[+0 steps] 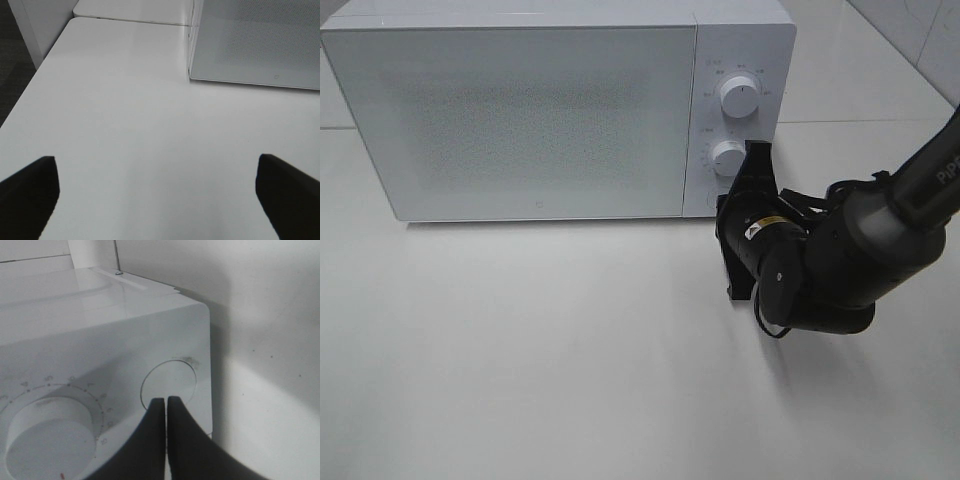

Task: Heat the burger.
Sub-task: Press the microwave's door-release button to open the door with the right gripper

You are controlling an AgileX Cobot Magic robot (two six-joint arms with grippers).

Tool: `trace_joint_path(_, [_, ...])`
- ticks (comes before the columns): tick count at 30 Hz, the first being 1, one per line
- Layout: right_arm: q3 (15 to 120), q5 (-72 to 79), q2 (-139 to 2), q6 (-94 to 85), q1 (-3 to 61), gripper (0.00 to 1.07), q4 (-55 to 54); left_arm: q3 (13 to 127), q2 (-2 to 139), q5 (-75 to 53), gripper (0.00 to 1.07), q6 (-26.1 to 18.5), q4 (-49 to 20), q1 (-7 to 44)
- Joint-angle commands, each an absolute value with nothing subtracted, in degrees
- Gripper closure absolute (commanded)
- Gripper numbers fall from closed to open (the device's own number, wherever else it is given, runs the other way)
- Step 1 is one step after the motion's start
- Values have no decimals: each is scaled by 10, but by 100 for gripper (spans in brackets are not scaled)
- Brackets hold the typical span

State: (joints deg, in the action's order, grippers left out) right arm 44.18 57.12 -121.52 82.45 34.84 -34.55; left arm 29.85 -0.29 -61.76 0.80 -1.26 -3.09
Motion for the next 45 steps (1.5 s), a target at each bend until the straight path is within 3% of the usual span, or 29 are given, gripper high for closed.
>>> trace_joint_path(1, [454,565,-1218,815,345,107,-341,297,-11,-612,6,10,-13,-32])
trace_joint_path(45, [515,636,-1234,807,327,107,-303,297,-11,-612,6,10,-13,-32])
